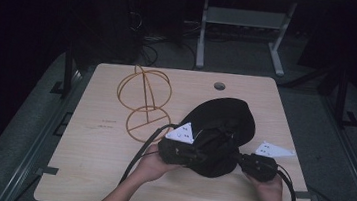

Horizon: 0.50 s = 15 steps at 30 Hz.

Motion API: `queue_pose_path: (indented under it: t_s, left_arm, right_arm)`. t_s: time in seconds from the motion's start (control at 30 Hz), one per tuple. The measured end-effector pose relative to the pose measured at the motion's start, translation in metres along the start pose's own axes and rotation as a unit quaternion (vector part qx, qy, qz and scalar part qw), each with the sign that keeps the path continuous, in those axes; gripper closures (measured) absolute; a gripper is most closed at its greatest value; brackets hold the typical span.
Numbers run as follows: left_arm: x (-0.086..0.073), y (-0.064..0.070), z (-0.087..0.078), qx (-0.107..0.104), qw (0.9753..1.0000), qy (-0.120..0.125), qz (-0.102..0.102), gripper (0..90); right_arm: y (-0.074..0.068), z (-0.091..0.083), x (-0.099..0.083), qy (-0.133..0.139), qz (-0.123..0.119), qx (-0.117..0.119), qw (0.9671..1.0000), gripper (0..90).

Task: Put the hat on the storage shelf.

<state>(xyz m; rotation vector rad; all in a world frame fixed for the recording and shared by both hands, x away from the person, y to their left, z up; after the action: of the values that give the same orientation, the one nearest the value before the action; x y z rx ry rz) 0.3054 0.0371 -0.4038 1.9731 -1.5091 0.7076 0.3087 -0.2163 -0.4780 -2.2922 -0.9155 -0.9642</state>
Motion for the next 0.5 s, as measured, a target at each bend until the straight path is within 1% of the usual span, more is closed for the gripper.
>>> queue_pose_path:
  t_s: [0.07,0.13,0.27,0.3,0.37,0.43,0.47,0.5]
  left_arm:
    - [0.0,0.001,-0.001,0.003,1.0,0.0,0.001,85.4]
    - [-0.001,0.002,-0.003,0.005,1.0,-0.002,0.002,84.0]
    - [0.0,0.005,-0.008,0.013,0.9999,0.002,0.006,73.4]
    - [0.0,0.006,-0.009,0.018,0.9998,0.001,0.009,69.3]
    - [-0.001,0.009,-0.012,0.027,0.9995,-0.004,0.014,64.6]
    - [-0.002,0.01,-0.016,0.038,0.9991,-0.01,0.018,59.6]
    - [-0.002,0.01,-0.016,0.038,0.9991,-0.01,0.018,58.2]
    - [-0.004,0.012,-0.02,0.047,0.9986,-0.011,0.02,56.7]
  right_arm:
    - [0.0,-0.002,0.0,0.002,0.003,-0.001,1.0,87.7]
    - [0.0,-0.006,0.0,0.003,0.0,-0.001,1.0,88.1]
    - [-0.003,-0.018,0.001,0.022,-0.005,-0.011,0.9997,88.4]
    - [-0.003,-0.021,0.002,0.028,-0.005,-0.014,0.9995,88.4]
    - [-0.004,-0.029,0.002,0.04,-0.004,-0.02,0.999,88.5]
    - [-0.005,-0.038,0.002,0.051,0.004,-0.019,0.9985,88.5]
    - [-0.005,-0.038,0.002,0.051,0.004,-0.019,0.9985,88.5]
    - [-0.004,-0.047,0.001,0.065,0.006,-0.023,0.9976,88.5]
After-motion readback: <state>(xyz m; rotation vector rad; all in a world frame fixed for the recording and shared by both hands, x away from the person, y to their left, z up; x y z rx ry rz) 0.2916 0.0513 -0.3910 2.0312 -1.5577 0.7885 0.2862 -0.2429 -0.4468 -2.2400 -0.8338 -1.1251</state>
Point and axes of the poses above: each handheld gripper's, and its own axes: z roughly forward along the jaws, x roughly out of its top, y roughly to its right, the point moved 3 cm from there along z, roughly forward along the jaws, and after that the axes turned 13 degrees about -y, right-handed, at the moved point
